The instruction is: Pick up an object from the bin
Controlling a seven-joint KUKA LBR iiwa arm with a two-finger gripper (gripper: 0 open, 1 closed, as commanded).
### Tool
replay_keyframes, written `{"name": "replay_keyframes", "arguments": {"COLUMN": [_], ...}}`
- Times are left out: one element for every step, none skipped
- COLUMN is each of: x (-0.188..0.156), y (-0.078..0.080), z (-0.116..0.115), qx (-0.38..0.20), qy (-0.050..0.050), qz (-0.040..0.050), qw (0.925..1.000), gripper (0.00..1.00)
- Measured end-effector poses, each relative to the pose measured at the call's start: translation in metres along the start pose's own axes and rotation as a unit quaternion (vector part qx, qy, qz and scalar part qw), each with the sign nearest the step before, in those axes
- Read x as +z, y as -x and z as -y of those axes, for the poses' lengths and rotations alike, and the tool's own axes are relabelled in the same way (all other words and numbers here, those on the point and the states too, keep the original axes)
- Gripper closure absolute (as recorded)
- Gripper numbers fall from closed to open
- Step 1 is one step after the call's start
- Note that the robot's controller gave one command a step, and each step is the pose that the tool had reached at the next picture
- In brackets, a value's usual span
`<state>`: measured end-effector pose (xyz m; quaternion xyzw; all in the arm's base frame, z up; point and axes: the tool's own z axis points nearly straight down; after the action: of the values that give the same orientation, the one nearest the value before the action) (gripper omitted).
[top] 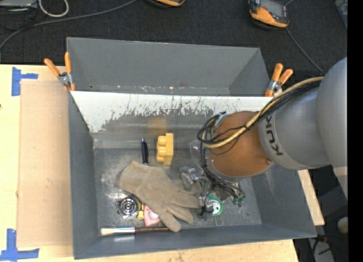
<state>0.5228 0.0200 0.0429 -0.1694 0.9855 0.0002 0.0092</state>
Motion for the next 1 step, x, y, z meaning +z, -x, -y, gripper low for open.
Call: {"name": "replay_keyframes", "arguments": {"x": [-0.0134], "y": [-0.0013], "z": [-0.0057], "qx": [-0.029], "qy": [0.002], "qz": [-0.0031], "qw": [0.9996], "gripper": [1.0]}}
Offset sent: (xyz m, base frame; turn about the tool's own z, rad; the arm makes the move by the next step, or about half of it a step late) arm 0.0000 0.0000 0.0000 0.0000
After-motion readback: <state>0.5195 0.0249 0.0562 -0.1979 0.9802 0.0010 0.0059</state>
